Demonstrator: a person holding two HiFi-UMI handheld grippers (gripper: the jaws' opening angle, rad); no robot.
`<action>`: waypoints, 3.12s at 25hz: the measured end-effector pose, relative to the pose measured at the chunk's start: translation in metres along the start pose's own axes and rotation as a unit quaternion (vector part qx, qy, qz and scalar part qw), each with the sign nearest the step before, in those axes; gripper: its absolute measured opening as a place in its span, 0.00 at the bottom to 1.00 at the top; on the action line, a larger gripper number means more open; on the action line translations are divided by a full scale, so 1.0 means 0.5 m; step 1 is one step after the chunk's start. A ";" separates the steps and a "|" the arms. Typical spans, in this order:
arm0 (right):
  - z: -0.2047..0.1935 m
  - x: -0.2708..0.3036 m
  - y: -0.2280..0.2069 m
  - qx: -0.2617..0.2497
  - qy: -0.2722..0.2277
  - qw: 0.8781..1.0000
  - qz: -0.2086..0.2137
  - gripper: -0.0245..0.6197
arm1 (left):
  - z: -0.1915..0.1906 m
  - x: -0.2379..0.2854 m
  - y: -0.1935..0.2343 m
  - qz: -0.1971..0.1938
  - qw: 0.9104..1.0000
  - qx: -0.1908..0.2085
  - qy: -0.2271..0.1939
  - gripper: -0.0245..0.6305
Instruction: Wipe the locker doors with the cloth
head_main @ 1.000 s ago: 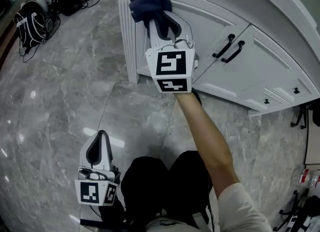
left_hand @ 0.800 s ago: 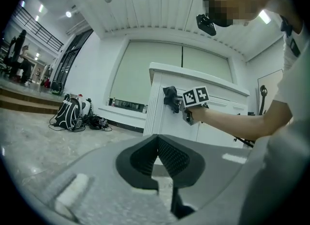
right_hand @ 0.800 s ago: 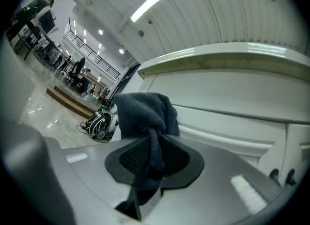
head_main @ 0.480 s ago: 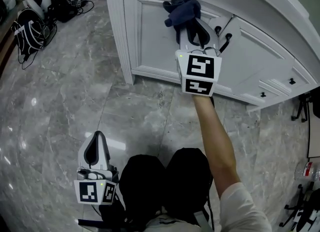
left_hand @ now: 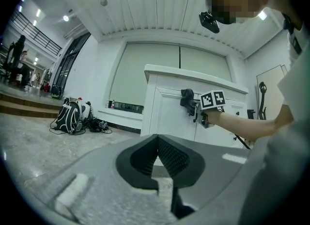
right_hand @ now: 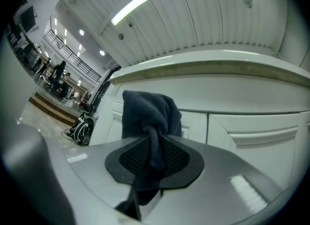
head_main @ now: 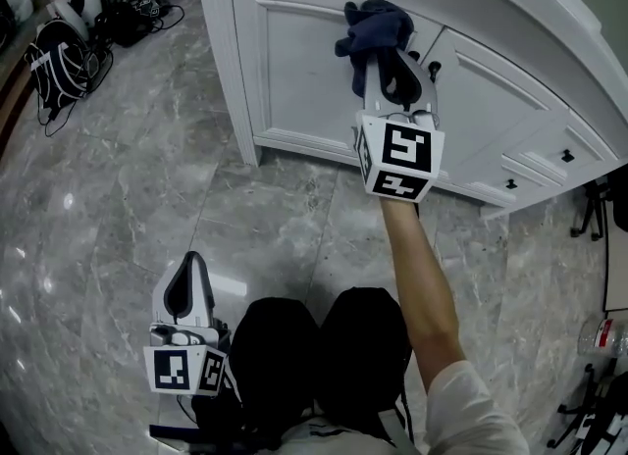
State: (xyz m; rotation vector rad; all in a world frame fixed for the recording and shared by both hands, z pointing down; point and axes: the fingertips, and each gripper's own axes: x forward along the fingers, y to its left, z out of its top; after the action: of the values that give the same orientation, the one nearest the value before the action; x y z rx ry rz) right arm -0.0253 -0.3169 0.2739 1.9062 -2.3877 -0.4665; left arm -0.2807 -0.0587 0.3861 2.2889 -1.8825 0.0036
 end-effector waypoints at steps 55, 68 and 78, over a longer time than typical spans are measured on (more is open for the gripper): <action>-0.100 -0.049 0.258 -0.026 0.022 0.992 0.125 0.15 | -0.011 -0.056 0.053 0.019 1.000 -0.017 -0.003 0.04; -0.266 0.091 0.362 0.026 0.127 0.979 0.158 0.15 | -0.010 -0.081 0.097 0.039 0.999 -0.019 -0.001 0.04; -0.276 0.025 0.169 0.022 0.123 0.990 0.071 0.15 | -0.008 -0.076 0.076 0.027 0.999 -0.017 -0.002 0.04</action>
State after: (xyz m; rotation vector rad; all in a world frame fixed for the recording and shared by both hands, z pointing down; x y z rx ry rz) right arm -0.0770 -0.3401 0.4261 1.6816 -2.3643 -0.1602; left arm -0.3250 -0.0283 0.3908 2.2167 -1.9315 -0.0249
